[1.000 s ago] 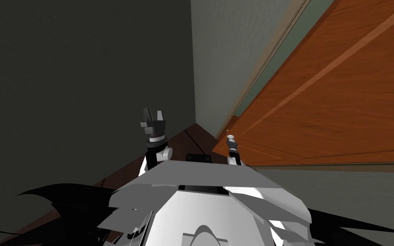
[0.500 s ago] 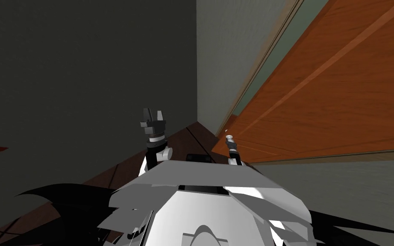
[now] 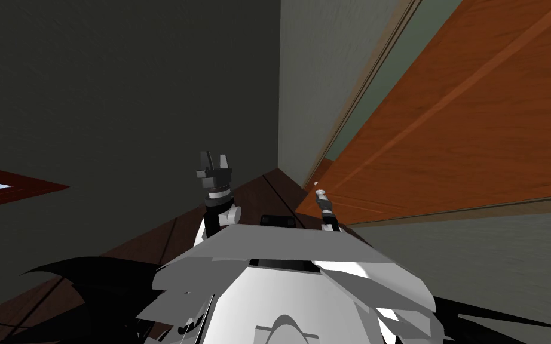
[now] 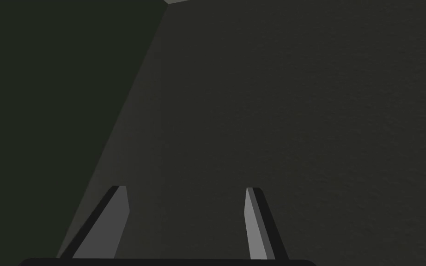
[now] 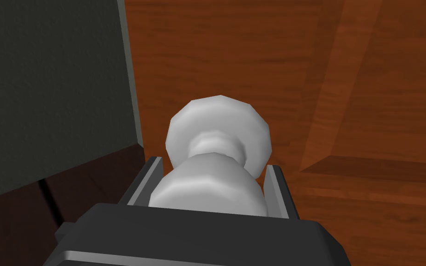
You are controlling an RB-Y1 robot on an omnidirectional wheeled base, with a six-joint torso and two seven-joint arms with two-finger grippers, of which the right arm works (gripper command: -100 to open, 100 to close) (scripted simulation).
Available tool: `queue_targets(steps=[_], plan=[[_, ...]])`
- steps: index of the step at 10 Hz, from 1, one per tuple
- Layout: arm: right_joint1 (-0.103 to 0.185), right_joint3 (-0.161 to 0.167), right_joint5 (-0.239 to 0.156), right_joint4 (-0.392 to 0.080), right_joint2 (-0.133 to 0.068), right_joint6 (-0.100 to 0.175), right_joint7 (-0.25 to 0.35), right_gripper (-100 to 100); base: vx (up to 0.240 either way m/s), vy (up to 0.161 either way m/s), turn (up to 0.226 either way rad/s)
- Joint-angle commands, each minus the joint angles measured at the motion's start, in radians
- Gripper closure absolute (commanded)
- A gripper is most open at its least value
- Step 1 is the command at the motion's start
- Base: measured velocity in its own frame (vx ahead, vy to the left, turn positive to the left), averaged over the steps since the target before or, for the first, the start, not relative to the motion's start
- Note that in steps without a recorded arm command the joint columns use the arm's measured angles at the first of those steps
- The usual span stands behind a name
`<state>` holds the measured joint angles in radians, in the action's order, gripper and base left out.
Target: Pull the door open
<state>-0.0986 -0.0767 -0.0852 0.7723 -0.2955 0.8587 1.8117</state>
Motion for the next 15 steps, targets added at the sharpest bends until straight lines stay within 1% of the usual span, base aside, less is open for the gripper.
queue_targets(steps=[1,4,5,6,7,13,15], plan=[[-0.018,0.023,0.018,-0.002,-0.017,0.026,0.032,100,-0.244,-0.037,0.106],[-0.043,0.051,0.04,0.005,-0.042,0.056,0.072,100,-0.218,-0.05,0.077],[-0.038,0.045,0.035,0.003,-0.036,0.046,0.061,100,-0.094,-0.029,0.024],[-0.051,0.057,0.046,-0.003,-0.047,0.067,0.079,100,-0.151,-0.039,0.103],[-0.053,0.059,0.048,-0.004,-0.05,0.073,0.083,100,-0.191,-0.052,0.13],[-0.09,0.089,0.079,-0.019,-0.096,0.153,0.142,100,-0.194,-0.045,0.117],[-0.099,0.097,0.087,-0.023,-0.107,0.173,0.156,100,-0.183,-0.052,0.091]])
